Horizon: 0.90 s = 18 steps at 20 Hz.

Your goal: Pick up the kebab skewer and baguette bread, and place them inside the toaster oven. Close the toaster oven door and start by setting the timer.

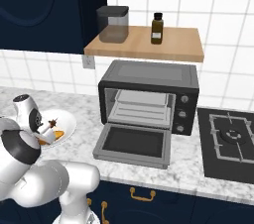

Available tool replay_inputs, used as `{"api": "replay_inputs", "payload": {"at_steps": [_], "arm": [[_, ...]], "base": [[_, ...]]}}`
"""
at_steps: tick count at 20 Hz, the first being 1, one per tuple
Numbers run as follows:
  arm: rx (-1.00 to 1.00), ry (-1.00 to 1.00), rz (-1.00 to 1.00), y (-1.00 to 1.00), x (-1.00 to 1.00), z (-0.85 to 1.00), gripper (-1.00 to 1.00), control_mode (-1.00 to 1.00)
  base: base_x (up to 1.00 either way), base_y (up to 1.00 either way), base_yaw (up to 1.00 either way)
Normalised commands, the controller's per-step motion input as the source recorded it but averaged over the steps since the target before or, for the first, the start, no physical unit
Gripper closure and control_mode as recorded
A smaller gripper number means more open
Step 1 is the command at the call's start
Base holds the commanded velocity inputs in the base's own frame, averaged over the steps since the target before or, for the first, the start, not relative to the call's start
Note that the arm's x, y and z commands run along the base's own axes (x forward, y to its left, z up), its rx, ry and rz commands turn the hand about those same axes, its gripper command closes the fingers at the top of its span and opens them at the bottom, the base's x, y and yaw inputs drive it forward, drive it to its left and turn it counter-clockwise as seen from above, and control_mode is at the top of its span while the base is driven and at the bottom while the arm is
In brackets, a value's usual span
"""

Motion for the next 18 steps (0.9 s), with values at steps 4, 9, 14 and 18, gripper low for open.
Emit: {"api": "replay_inputs", "payload": {"at_steps": [4,9,14,18], "arm": [[0.00,0.00,-0.05,0.00,0.00,-0.40,-1.00,-1.00],[0.00,0.00,-0.01,0.00,0.00,-0.38,-1.00,-1.00],[0.00,0.00,-0.01,0.00,0.00,-0.03,-1.00,-1.00],[0.00,0.00,0.00,0.00,0.00,0.00,-1.00,-1.00]], "base": [[0.00,0.00,0.00],[0.00,0.00,0.00],[0.00,0.00,0.00],[0.00,0.00,0.00]]}}
